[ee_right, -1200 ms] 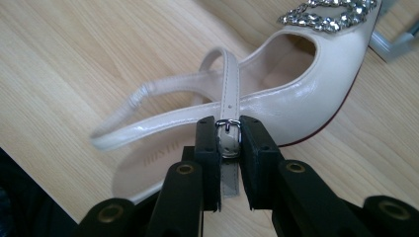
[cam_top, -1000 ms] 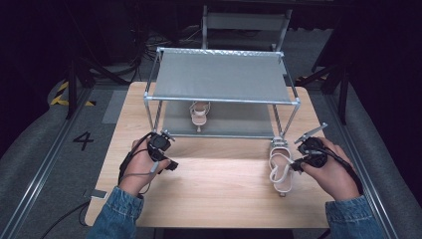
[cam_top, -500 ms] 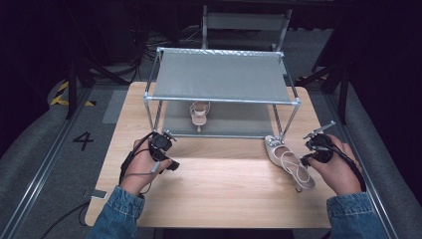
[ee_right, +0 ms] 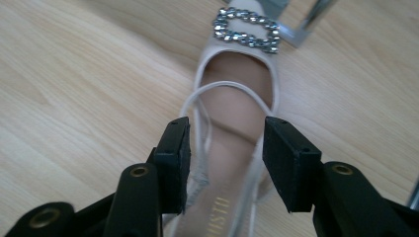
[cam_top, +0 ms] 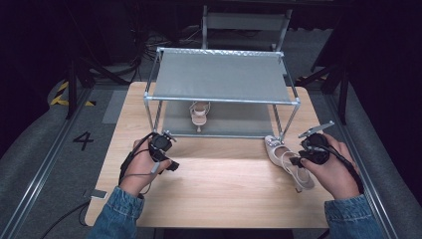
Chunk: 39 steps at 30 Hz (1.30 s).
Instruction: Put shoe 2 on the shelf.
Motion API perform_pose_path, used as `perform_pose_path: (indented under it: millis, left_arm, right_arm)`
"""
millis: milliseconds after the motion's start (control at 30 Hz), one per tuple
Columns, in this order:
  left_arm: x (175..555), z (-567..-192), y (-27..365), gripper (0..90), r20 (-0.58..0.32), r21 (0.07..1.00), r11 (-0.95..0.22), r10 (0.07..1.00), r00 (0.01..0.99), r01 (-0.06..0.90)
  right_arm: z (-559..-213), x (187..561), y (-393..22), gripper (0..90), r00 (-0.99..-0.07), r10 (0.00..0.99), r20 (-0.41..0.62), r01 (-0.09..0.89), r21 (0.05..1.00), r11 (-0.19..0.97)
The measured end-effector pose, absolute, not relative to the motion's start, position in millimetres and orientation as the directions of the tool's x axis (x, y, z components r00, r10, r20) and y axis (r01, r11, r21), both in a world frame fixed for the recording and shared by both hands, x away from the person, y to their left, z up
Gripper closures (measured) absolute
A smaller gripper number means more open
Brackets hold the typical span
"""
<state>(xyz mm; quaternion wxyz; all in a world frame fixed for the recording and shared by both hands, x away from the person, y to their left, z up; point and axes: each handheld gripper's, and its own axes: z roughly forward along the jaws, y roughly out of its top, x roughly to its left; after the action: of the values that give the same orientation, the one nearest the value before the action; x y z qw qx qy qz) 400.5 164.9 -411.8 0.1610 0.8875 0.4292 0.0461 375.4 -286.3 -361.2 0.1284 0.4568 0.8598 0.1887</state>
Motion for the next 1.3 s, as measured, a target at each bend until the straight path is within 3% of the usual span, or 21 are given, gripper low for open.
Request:
perform_pose_path:
  millis: [600, 800, 967, 1300]
  left_arm:
    - [397.2, -411.8, 171.8, 31.1, -0.066, 0.327, -0.570, 0.782, 0.620, 0.754]
    - [395.8, -411.4, 174.3, 31.0, -0.064, 0.324, -0.570, 0.783, 0.619, 0.755]
    - [393.2, -410.1, 179.4, 31.0, -0.066, 0.326, -0.568, 0.784, 0.617, 0.756]
    - [385.6, -413.1, 193.5, 31.0, -0.076, 0.317, -0.543, 0.803, 0.591, 0.778]
  right_arm:
    - [-406.7, 401.2, -253.0, 52.5, -0.607, 0.795, -0.001, 0.748, 0.337, 0.572]
    - [-419.5, 408.1, -247.5, 63.6, -0.613, 0.790, -0.013, 0.751, 0.298, 0.589]
    - [-424.9, 412.5, -248.0, 84.6, -0.631, 0.774, -0.055, 0.734, 0.283, 0.618]
    - [-412.1, 413.8, -241.7, 86.2, -0.630, 0.771, -0.095, 0.719, 0.306, 0.625]
